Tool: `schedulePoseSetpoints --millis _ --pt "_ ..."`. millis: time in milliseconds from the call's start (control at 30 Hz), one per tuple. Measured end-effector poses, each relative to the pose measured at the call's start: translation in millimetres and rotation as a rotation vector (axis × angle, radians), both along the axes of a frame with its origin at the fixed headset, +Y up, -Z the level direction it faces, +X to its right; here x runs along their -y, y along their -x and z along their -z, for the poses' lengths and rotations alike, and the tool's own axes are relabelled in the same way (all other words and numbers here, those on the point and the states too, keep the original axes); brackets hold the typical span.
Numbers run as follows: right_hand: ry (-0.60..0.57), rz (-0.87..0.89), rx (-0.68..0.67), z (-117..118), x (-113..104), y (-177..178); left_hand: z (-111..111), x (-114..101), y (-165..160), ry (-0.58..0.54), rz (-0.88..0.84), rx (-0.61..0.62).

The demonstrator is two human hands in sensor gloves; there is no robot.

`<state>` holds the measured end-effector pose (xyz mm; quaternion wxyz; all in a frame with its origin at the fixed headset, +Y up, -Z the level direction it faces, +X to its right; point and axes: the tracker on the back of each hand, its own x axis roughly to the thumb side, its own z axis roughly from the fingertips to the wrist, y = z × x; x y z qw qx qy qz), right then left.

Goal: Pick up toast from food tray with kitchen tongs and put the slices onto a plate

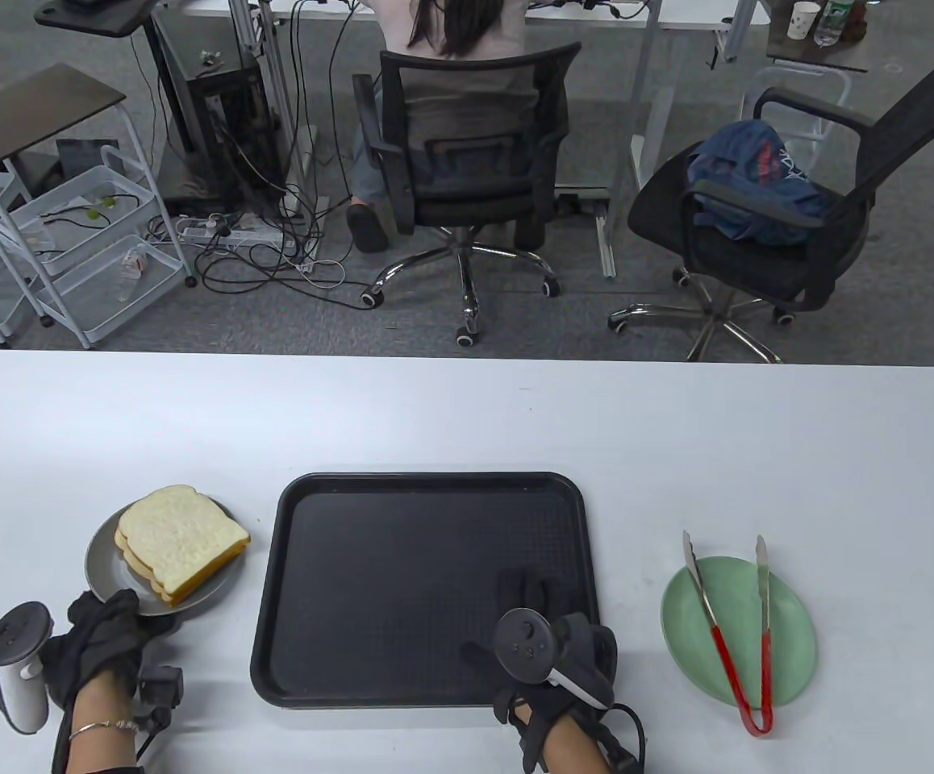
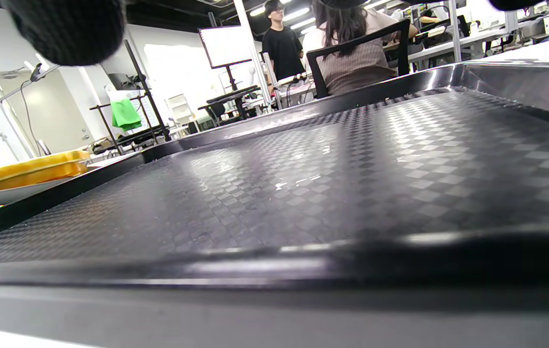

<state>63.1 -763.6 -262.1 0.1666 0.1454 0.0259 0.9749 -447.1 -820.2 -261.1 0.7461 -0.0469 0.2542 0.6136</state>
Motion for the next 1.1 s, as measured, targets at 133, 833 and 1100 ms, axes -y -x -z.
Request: schedulePoseSetpoints --millis 133,833,1100 --pt "0.003 -0.003 -0.006 0 0 1 1 -4 -3 0.016 0.051 0.003" --pt "0.018 -0.012 -0.026 -1 2 4 4 -24 -10 0.048 0.351 0.047" --pt "0.023 -0.005 -0.036 -1 2 5 1 -33 -13 -0.043 0.439 0.084"
